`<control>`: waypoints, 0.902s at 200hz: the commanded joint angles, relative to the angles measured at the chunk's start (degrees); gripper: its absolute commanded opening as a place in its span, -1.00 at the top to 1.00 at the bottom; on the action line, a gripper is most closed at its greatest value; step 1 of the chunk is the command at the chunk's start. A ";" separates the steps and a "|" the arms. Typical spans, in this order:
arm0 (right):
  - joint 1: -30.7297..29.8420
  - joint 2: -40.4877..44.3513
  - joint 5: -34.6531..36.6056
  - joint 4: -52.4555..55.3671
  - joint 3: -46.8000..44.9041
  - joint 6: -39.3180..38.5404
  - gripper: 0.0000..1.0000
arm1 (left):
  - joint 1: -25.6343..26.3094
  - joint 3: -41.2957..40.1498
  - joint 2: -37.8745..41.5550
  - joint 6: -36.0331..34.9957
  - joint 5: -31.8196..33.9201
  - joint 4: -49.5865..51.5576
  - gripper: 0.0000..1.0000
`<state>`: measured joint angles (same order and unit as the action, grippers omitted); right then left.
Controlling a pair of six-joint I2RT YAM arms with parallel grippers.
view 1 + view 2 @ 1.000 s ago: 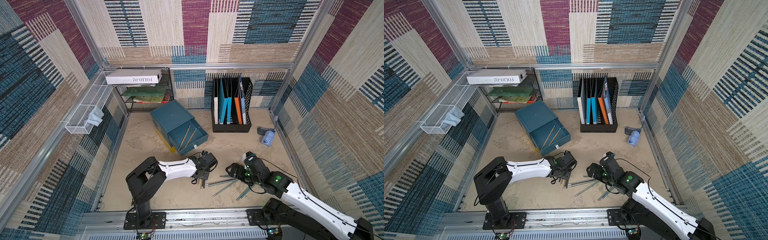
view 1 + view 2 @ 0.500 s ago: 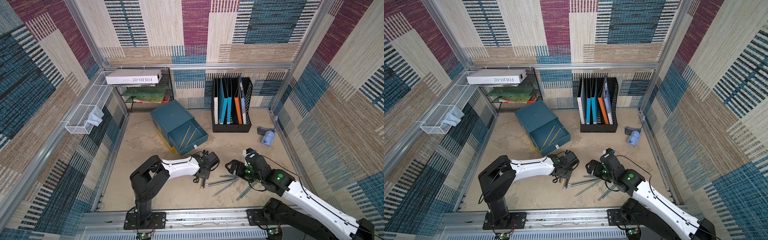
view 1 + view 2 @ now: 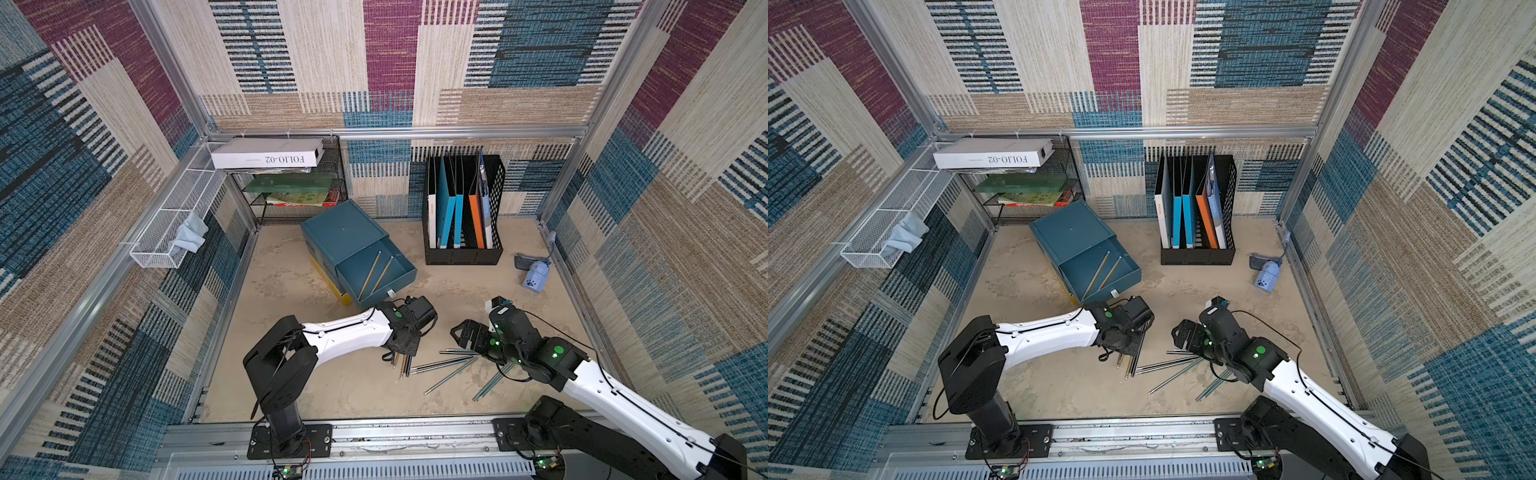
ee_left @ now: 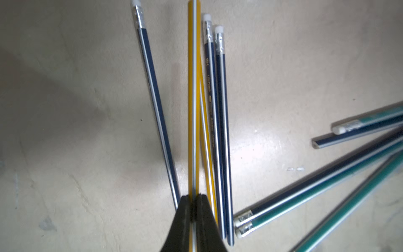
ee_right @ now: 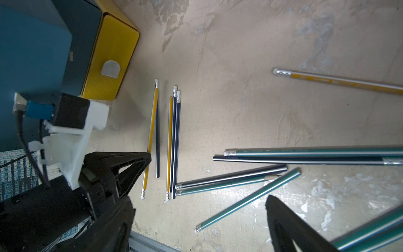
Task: Please place the pencils in the drawer according to their color
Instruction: Pick up the pencil from the center of the board.
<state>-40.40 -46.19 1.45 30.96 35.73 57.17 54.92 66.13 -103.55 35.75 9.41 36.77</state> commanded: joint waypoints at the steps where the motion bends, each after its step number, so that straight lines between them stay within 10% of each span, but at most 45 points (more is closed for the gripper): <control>1: 0.06 -0.21 0.08 -0.02 -0.17 -0.57 -0.96 | 0.08 1.61 1.86 -1.46 -0.73 3.39 1.00; 103: 0.68 -0.33 0.14 -1.25 -1.26 -0.53 -0.96 | 3.02 4.61 9.10 -6.34 -9.22 6.75 1.00; 180: 1.10 0.00 -0.35 -1.67 -1.54 -0.04 -0.96 | 4.33 22.48 9.36 -9.12 -6.70 10.41 1.00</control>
<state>-39.35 -46.33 1.26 30.09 34.06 57.17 59.24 82.63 -93.91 28.97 0.23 44.82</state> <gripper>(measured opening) 0.981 0.100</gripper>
